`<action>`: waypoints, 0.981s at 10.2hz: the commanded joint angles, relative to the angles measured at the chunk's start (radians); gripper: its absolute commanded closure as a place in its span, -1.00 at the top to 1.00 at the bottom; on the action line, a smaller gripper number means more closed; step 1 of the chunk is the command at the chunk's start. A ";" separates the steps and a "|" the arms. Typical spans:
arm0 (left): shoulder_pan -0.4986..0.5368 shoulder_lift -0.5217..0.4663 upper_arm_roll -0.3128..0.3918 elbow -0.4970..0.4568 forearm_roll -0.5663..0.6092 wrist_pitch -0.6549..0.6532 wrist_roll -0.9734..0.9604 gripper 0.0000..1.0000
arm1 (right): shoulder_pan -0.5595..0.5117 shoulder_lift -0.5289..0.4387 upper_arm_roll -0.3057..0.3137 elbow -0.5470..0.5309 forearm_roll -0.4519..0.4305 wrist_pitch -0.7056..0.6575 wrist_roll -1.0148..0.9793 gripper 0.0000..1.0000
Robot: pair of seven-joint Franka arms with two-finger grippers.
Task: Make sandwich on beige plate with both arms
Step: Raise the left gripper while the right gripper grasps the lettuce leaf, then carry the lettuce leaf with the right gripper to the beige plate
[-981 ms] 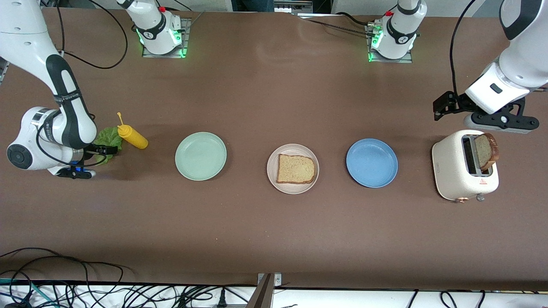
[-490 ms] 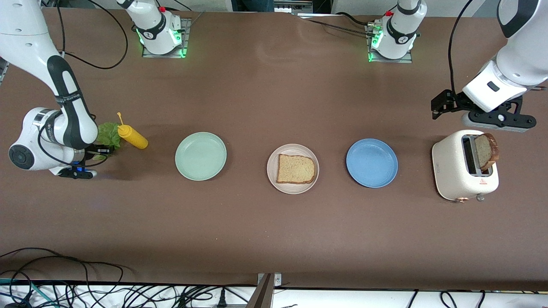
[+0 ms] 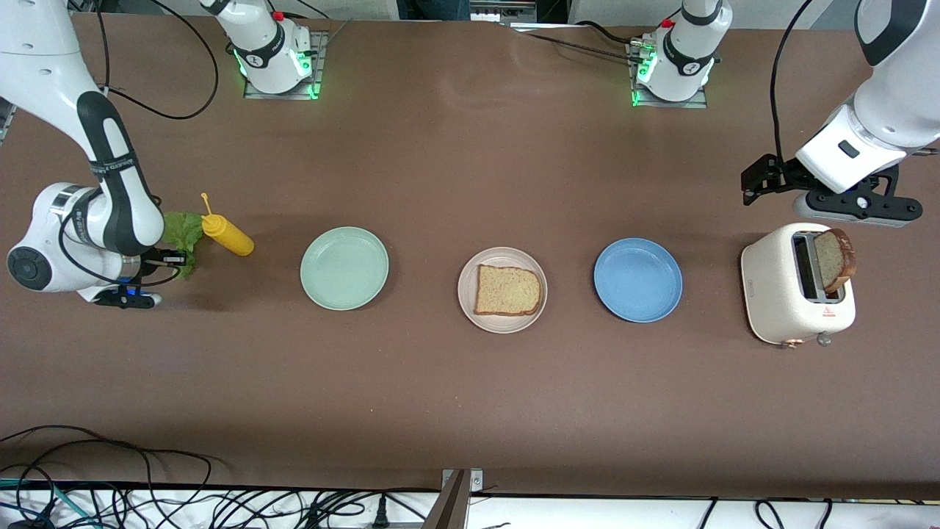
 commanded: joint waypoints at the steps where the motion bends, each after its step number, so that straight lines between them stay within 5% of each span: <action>1: 0.003 -0.011 0.001 -0.010 -0.017 -0.006 -0.008 1.00 | -0.001 -0.078 0.016 0.090 -0.016 -0.163 -0.037 -1.00; 5: 0.004 -0.010 0.001 -0.011 -0.017 -0.006 -0.006 1.00 | 0.048 -0.099 0.021 0.382 0.003 -0.583 -0.017 -1.00; 8: 0.003 -0.010 0.001 -0.010 -0.017 -0.006 -0.006 1.00 | 0.151 -0.148 0.021 0.441 0.079 -0.691 0.177 -1.00; 10: 0.003 -0.010 0.001 -0.010 -0.017 -0.006 -0.006 1.00 | 0.238 -0.167 0.021 0.444 0.218 -0.697 0.435 -1.00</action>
